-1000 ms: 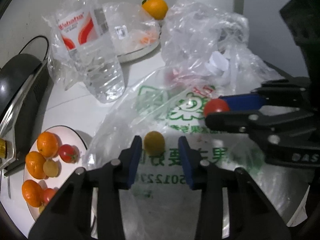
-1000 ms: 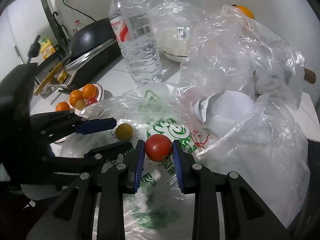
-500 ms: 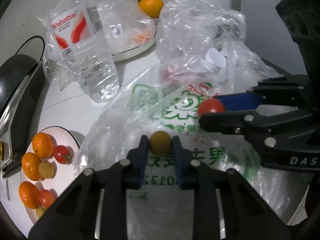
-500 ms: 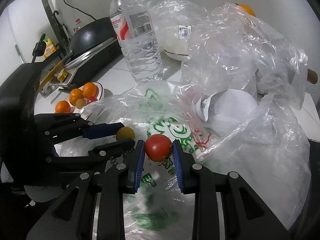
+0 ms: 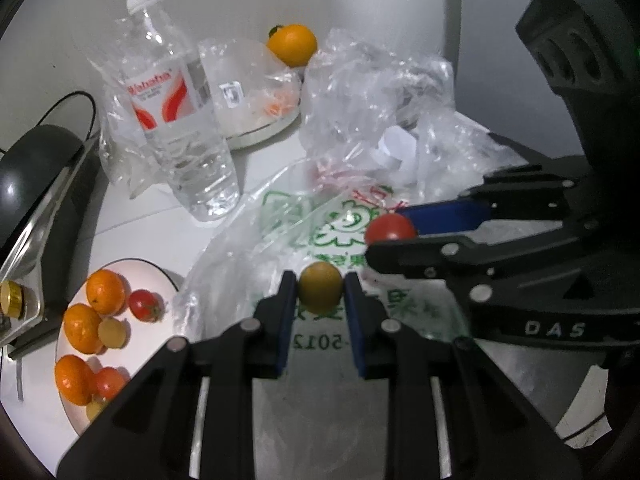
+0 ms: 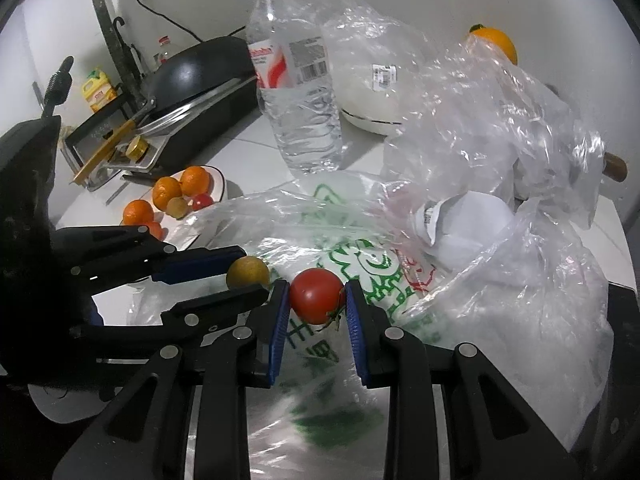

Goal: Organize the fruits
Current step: 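Carry the yellow-green fruit to the plate with the left gripper while the right gripper carries the tomato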

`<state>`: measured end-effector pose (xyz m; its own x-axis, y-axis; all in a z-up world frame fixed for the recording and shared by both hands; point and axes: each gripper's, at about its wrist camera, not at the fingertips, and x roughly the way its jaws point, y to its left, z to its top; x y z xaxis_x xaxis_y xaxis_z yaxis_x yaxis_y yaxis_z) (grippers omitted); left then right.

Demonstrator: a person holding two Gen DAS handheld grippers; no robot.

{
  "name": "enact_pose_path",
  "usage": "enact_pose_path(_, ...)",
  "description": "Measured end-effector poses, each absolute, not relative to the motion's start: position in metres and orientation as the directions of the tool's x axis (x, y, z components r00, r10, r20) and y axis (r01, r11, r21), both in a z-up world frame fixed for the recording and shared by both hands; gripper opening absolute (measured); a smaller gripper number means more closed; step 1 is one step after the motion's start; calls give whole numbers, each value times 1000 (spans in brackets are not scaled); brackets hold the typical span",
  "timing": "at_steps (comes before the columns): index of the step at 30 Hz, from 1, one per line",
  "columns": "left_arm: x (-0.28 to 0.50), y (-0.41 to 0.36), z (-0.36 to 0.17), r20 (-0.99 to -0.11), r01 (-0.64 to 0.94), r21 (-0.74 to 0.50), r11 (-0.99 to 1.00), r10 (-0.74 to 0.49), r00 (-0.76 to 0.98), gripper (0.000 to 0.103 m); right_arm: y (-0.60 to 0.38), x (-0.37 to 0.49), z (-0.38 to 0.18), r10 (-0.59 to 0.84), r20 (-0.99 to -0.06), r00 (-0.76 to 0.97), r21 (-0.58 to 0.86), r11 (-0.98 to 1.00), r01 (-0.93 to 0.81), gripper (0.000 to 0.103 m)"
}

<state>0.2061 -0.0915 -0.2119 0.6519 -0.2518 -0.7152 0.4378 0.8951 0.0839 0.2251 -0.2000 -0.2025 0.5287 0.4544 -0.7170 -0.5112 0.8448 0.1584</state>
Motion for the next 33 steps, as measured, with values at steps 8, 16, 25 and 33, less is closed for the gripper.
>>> enact_pose_path(8, 183, -77, -198, -686, 436, 77, 897, -270, 676, 25, -188, 207, -190, 445, -709, 546, 134, 847, -515, 30)
enact_pose_path(16, 158, -50, -185, -657, 417, 77, 905, -269, 704, 25, -175, 188, -174, 425, -700, 574, 95, 852, -515, 30)
enact_pose_path(25, 130, -18, -181, -642, 391, 70, 918, -259, 722, 25, -148, 168, -168, 428, -695, 579, 78, 844, -530, 30)
enact_pose_path(33, 116, 10, -187, -645, 357, 54, 933, -240, 725, 25, -124, 158, -168, 428, -703, 568, 61, 832, -552, 30)
